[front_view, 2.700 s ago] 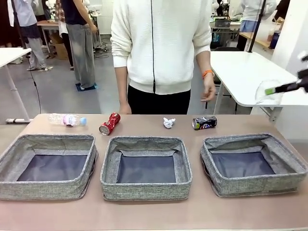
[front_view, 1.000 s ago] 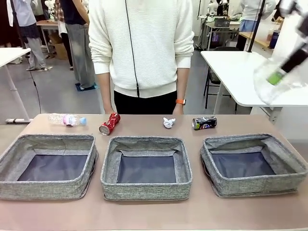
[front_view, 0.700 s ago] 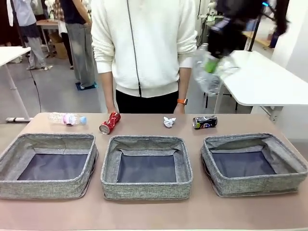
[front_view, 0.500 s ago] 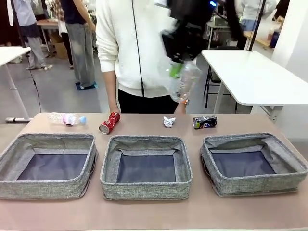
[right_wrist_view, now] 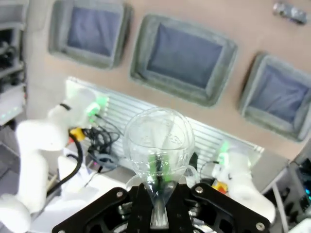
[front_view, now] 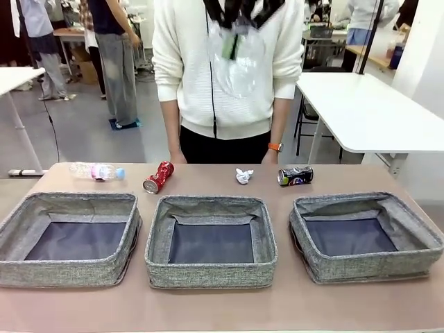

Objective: Sort the waste into the appropriate baskets.
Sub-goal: Pick up the waste item pointed out by the person.

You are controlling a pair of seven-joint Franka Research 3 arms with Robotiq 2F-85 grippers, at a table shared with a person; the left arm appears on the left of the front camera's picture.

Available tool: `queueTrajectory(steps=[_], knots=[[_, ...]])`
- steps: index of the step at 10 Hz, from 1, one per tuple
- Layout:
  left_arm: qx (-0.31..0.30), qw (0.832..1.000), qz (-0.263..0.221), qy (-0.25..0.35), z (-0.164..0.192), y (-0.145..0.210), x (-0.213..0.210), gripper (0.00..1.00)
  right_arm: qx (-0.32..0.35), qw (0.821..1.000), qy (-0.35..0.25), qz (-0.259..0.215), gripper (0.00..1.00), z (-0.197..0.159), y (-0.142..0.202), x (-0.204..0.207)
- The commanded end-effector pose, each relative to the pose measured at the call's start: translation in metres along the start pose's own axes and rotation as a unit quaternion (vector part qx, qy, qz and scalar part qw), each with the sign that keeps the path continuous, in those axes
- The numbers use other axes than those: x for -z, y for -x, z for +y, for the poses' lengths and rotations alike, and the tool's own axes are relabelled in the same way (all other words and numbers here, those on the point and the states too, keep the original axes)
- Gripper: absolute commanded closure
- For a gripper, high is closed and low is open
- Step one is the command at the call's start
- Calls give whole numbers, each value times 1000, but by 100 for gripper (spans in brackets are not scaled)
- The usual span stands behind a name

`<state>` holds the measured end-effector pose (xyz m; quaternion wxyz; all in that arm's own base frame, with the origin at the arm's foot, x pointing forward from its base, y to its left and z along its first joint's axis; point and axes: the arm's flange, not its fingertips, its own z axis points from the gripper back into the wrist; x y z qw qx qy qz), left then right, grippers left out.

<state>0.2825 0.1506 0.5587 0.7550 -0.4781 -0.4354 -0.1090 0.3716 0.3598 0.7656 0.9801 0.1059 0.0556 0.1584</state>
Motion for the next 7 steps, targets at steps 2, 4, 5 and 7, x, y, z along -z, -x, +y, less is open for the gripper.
queueTrajectory(steps=[2, 4, 5, 7], knots=[[10, 1000, -9, 10, 0, -2, 0, 0, 8, 1000, 7, -5, 99, -8, -1, 12], [10, 1000, -9, 10, 0, -2, 0, 0, 8, 1000, 7, -5, 99, -8, -1, 12], [10, 1000, -9, 10, 0, -2, 0, 0, 8, 1000, 7, -5, 99, -8, -1, 12], [10, 1000, -9, 10, 0, -2, 0, 0, 8, 1000, 7, -5, 99, -8, -1, 12]])
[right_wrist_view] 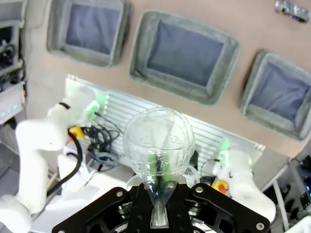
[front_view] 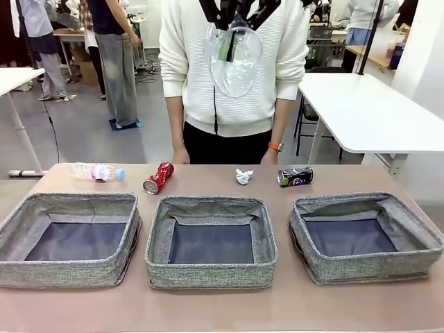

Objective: Sort the waste into the appropriate baskets.
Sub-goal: Pick up the waste item pointed out by the person, then place the picked waste into the Fabric basket indicated by the person.

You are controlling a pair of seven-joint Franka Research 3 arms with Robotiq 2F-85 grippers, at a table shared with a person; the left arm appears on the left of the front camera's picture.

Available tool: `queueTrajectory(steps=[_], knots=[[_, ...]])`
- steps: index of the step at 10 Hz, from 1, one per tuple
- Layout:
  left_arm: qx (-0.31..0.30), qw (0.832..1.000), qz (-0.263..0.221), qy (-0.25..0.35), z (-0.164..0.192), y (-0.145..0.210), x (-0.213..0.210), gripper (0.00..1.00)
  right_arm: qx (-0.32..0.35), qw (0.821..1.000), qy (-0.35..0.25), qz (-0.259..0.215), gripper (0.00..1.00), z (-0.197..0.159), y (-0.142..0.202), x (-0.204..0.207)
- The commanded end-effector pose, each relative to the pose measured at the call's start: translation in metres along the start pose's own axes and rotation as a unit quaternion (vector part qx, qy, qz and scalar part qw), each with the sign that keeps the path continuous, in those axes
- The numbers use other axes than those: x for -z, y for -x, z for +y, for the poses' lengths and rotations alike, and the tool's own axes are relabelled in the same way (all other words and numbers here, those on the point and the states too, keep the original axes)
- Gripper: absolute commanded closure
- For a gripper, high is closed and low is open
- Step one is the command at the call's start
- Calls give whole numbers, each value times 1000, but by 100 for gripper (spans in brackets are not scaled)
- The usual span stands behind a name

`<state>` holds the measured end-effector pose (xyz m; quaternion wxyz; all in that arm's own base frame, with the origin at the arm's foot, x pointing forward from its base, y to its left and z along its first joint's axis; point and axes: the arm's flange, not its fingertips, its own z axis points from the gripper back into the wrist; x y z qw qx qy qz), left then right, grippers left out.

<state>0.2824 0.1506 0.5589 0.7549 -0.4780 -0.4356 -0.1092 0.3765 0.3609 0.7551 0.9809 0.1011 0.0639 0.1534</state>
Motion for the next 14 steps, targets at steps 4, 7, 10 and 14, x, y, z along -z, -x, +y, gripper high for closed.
queueTrajectory(steps=[4, 7, 10, 14], knots=[[10, 1000, -9, 10, 0, -2, 0, 0, 2, 1000, 3, -13, 99, -5, 4, 2], [10, 1000, -9, 10, 0, -2, 0, 0, 2, 1000, 3, -13, 99, -5, 4, 2], [10, 1000, -9, 10, 0, -2, 0, 0, 2, 1000, 3, -13, 99, -5, 4, 2], [10, 1000, -9, 10, 0, -2, 0, 0, 2, 1000, 3, -13, 99, -5, 4, 2]])
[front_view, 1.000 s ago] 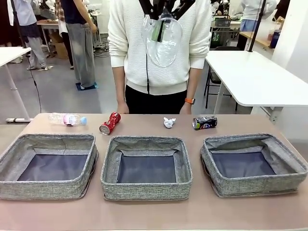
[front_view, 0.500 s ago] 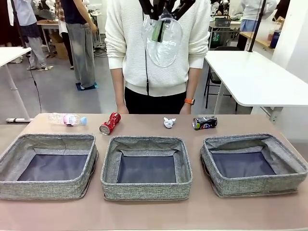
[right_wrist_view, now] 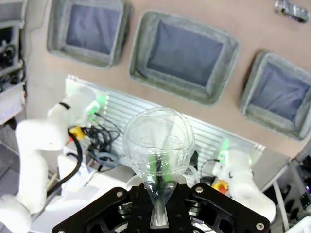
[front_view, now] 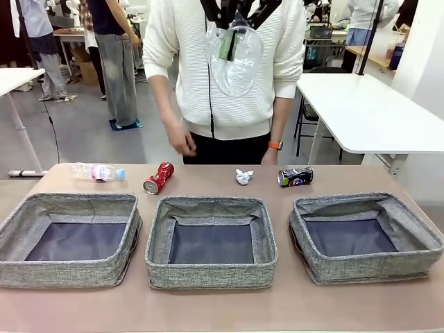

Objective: Sort the waste into the appropriate baskets.
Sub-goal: Place the picked waste into the Fabric basket indicated by the person.

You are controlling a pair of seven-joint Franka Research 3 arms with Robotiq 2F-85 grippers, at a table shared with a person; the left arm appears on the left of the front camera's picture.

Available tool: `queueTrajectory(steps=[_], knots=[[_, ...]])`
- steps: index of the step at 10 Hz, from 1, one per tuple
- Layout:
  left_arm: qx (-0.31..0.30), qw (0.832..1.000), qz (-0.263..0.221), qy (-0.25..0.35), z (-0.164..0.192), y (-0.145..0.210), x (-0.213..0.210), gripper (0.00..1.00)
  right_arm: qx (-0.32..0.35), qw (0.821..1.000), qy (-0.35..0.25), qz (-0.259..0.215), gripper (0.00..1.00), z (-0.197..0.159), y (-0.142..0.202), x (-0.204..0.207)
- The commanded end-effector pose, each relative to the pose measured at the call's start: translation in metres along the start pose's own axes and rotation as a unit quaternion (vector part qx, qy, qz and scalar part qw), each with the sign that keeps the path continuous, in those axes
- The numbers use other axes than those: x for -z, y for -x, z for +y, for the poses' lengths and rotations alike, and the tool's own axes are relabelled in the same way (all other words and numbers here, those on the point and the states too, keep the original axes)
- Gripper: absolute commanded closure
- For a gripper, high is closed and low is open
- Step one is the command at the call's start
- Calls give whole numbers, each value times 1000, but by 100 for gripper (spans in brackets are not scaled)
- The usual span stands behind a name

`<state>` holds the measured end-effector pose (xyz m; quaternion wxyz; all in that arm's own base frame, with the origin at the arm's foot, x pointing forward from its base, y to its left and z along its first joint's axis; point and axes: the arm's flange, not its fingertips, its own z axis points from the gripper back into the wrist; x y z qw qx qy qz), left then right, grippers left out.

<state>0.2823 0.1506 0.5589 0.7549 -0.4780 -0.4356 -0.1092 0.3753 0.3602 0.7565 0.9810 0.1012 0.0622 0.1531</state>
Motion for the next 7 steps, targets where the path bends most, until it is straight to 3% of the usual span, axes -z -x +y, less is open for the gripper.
queueTrajectory(steps=[1, 7], knots=[[10, 1000, -9, 10, 0, -2, 0, 0, 2, 1000, 3, -11, 99, -5, 3, 3], [10, 1000, -9, 10, 0, -2, 0, 0, 2, 1000, 3, -11, 99, -5, 3, 3]])
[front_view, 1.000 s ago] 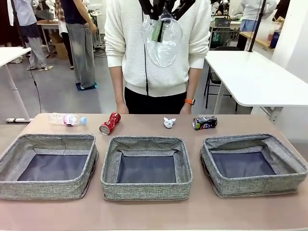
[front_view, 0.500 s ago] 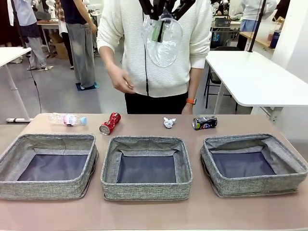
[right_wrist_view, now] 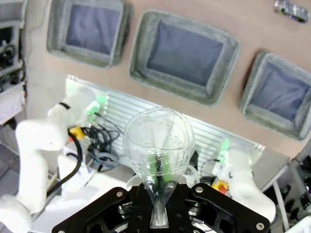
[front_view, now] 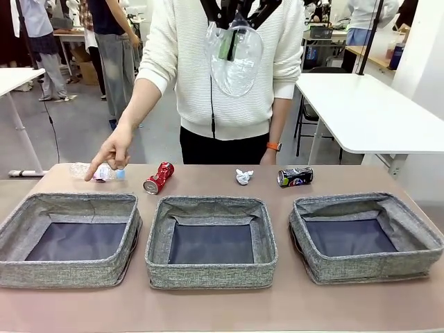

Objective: Sort the waste into the appropriate baskets.
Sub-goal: Place the picked waste into the Fabric basket indicated by the person.

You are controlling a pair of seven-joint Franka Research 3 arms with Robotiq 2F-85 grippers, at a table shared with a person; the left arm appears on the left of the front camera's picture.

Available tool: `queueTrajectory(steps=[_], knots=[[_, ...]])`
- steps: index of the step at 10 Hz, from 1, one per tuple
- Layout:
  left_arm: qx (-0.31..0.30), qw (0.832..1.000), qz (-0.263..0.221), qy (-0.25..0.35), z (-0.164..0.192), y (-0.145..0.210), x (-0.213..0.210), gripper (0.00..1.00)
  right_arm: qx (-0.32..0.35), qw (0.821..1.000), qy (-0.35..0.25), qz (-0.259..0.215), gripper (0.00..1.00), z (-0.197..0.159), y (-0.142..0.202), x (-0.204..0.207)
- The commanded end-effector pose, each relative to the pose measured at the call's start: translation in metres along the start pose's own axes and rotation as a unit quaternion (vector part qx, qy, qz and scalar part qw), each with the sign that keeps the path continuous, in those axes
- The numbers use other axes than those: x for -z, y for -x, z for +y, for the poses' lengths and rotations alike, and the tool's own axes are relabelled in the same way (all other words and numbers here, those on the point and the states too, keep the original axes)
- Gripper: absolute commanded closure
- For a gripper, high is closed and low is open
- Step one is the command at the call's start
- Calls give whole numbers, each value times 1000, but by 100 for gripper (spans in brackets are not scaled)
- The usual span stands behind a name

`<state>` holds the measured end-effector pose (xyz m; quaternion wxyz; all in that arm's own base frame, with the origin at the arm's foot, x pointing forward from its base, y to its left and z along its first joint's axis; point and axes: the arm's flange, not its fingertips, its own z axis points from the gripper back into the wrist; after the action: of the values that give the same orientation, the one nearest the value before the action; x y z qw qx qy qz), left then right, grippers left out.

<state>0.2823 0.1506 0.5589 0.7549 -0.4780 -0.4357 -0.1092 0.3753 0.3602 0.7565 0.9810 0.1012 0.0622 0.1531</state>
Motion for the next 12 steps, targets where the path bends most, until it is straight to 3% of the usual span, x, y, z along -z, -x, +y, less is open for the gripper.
queueTrajectory(steps=[1, 2, 3, 4, 5, 6, 7, 8, 9, 10, 11, 12], knots=[[10, 1000, -9, 10, 0, -2, 0, 0, 2, 1000, 3, -11, 99, -5, 3, 3], [0, 1000, 0, 0, 0, 0, 0, 0, 0, 1000, 0, 0, 99, 0, 0, 0], [-18, 999, 32, 34, 0, 1, -7, 0, -83, 996, 11, 28, 99, 7, -7, 19], [9, 997, 68, -18, 6, 5, -20, 0, -148, 989, 4, 22, 99, 26, -28, 52], [-9, 993, 116, -16, 9, 10, -39, 0, -217, 976, -18, -6, 99, 57, -56, 97], [-35, 982, 183, 1, 8, 17, -59, 0, -261, 964, -42, -15, 99, 93, -80, 147], [-53, 959, 280, -10, 7, 28, -75, 0, -299, 951, -67, -51, 99, 127, -92, 184], [-61, 960, 274, 6, 6, 36, -74, 0, -323, 941, -94, -38, 99, 147, -89, 204], [-49, 981, 187, -16, 11, 34, -50, 0, -254, 966, -39, -19, 99, 112, -73, 161], [-49, 981, 187, -16, 11, 34, -50, 0, -254, 966, -39, -19, 99, 112, -73, 161], [-49, 981, 187, -16, 11, 34, -50, 0, -292, 953, -71, -30, 99, 151, -88, 221], [-49, 981, 187, -16, 11, 34, -50, 0, -323, 934, -125, -84, 99, 151, -94, 233]])
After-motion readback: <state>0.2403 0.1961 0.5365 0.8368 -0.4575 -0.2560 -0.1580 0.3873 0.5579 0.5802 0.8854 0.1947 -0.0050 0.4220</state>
